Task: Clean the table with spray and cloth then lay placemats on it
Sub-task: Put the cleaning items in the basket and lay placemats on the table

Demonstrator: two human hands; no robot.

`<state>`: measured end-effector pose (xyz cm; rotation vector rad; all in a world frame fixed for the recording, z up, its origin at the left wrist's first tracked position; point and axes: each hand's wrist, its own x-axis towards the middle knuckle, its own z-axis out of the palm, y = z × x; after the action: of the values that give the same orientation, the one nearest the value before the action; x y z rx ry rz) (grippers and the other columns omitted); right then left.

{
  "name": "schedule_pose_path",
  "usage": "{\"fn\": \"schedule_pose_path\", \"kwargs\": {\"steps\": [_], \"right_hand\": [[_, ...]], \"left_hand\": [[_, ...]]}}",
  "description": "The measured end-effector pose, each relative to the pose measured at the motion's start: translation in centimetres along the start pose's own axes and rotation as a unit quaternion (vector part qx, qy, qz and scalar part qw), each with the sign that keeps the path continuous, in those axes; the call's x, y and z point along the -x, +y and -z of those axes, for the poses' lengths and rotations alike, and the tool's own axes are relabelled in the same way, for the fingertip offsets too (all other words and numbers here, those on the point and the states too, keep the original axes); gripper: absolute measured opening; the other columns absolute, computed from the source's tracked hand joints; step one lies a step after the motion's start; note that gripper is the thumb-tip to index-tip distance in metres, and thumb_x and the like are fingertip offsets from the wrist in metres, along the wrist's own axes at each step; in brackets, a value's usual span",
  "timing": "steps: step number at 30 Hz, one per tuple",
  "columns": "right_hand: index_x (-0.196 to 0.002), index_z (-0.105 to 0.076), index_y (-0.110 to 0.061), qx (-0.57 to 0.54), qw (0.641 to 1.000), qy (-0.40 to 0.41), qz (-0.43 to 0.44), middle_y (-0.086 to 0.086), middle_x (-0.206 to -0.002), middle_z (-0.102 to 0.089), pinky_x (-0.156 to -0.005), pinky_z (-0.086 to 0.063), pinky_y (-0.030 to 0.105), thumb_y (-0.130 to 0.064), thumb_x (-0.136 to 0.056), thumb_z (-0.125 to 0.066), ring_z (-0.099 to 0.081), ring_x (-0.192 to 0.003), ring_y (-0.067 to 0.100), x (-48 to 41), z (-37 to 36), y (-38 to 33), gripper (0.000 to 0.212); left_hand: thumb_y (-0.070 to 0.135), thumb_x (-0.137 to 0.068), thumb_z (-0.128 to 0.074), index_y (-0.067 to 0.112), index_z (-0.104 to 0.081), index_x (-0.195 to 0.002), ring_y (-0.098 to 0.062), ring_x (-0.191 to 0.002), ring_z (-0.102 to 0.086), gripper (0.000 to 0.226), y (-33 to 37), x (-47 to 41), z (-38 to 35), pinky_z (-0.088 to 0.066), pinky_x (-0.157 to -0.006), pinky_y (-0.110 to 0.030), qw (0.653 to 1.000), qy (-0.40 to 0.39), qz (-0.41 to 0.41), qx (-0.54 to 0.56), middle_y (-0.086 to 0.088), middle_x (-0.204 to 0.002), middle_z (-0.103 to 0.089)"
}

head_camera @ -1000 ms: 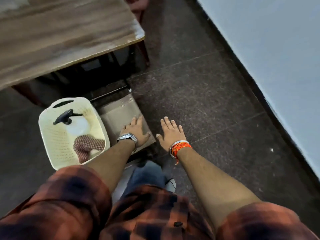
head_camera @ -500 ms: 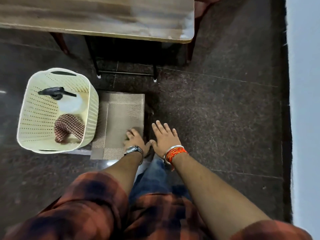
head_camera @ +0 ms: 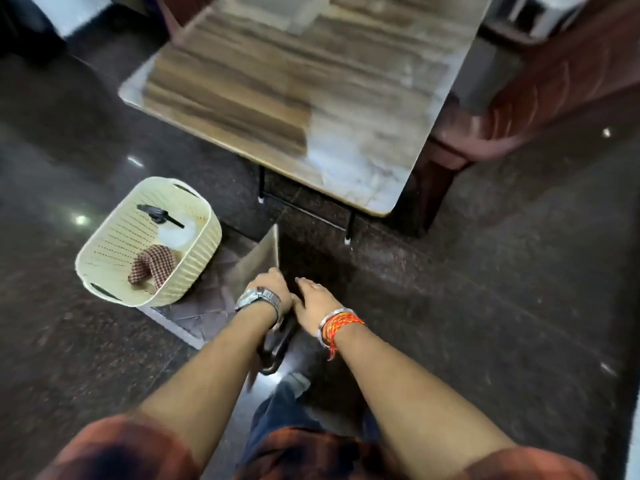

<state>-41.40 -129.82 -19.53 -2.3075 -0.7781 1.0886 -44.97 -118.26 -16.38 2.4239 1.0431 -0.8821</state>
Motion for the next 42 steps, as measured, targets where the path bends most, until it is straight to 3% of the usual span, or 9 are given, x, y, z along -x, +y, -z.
{"fn": "schedule_pose_path", "kwargs": {"steps": [8,14,19,22,24,30,35,39,42], "right_hand": [[-0.133,-0.053,-0.018,-0.294,0.939,0.067,0.163,-0.011,-0.124,-0.055,-0.087,-0.034,0.001,-0.034,-0.100,-0.045,-0.049,-0.113,0.000,5.0,18.3,-1.9,0.037],[-0.109,-0.070,-0.014,-0.539,0.842,-0.015,0.026,0.009,-0.104,-0.072,-0.082,-0.053,0.035,-0.070,-0.084,-0.051,-0.068,-0.091,0.023,1.7,28.1,-1.0,0.064],[-0.098,-0.062,-0.006,-0.517,0.848,0.012,-0.115,0.016,-0.081,-0.067,-0.070,-0.048,0.033,-0.088,-0.052,-0.061,-0.058,-0.063,0.025,-4.0,36.6,2.3,0.094],[-0.086,-0.065,-0.007,-0.510,0.839,0.014,-0.191,0.010,-0.080,-0.064,-0.081,-0.049,0.035,-0.088,-0.035,-0.066,-0.061,-0.069,0.025,-7.4,39.8,5.4,0.096],[-0.094,-0.072,-0.010,-0.515,0.836,0.045,-0.183,0.008,-0.094,-0.071,-0.085,-0.050,0.034,-0.086,-0.037,-0.071,-0.067,-0.076,0.022,-9.1,42.3,6.4,0.095],[-0.099,-0.064,0.015,-0.527,0.789,0.295,-0.111,0.009,-0.083,-0.061,-0.035,-0.039,0.010,-0.015,-0.079,-0.079,-0.051,-0.051,0.014,-12.5,50.7,8.2,0.039],[-0.083,-0.071,-0.003,-0.505,0.803,0.312,-0.059,0.011,-0.077,-0.068,-0.049,-0.046,0.017,-0.006,-0.075,-0.079,-0.055,-0.055,0.011,-17.6,54.9,9.0,0.012],[-0.092,-0.067,-0.006,-0.469,0.837,0.280,-0.032,0.009,-0.075,-0.066,-0.043,-0.045,0.012,-0.008,-0.075,-0.080,-0.055,-0.046,0.002,-21.5,57.6,9.6,0.021],[-0.093,-0.066,-0.004,-0.423,0.871,0.247,0.044,0.007,-0.080,-0.070,-0.064,-0.053,0.013,-0.009,-0.078,-0.078,-0.063,-0.060,0.001,-23.4,59.7,10.1,0.020]], "left_hand": [[0.016,-0.081,-0.056,0.007,-0.066,-0.098,-0.033,-0.097,-0.064,0.022,13.4,11.4,17.7,-0.044,-0.071,-0.029,0.969,0.171,-0.082,0.156,-0.015,-0.097,-0.068],[0.016,-0.077,-0.051,0.020,-0.063,-0.106,-0.028,-0.097,-0.061,0.031,22.1,13.9,23.7,-0.048,-0.080,-0.034,0.873,0.327,-0.190,0.307,-0.003,-0.100,-0.069],[0.029,-0.061,-0.044,0.034,-0.064,-0.105,-0.023,-0.096,-0.068,0.049,26.8,5.9,26.3,-0.054,-0.086,-0.049,0.818,0.289,-0.250,0.430,0.006,-0.100,-0.073],[0.011,-0.071,-0.047,0.028,-0.066,-0.105,-0.017,-0.079,-0.069,0.042,29.5,2.1,27.7,-0.056,-0.075,-0.039,0.787,0.238,-0.253,0.510,0.003,-0.094,-0.075],[0.005,-0.077,-0.047,0.025,-0.064,-0.107,-0.014,-0.064,-0.064,0.040,31.2,-0.2,28.8,-0.050,-0.065,-0.033,0.769,0.214,-0.233,0.556,0.001,-0.088,-0.074],[0.021,-0.072,-0.052,0.022,-0.060,-0.102,-0.021,-0.070,-0.066,0.032,33.7,-6.9,32.5,-0.054,-0.074,-0.045,0.791,0.232,-0.158,0.544,0.002,-0.085,-0.072],[0.008,-0.082,-0.058,0.016,-0.058,-0.104,-0.016,-0.065,-0.060,0.023,34.5,-12.3,31.6,-0.047,-0.063,-0.031,0.785,0.212,-0.071,0.577,0.001,-0.083,-0.067],[0.033,-0.075,-0.070,0.020,-0.055,-0.102,-0.020,-0.078,-0.064,0.034,35.7,-15.0,30.0,-0.054,-0.079,-0.040,0.767,0.246,0.014,0.592,0.001,-0.090,-0.067],[0.043,-0.078,-0.076,0.021,-0.049,-0.108,-0.015,-0.083,-0.061,0.046,37.6,-15.5,29.5,-0.050,-0.079,-0.034,0.733,0.328,0.049,0.594,0.010,-0.094,-0.062]]}}
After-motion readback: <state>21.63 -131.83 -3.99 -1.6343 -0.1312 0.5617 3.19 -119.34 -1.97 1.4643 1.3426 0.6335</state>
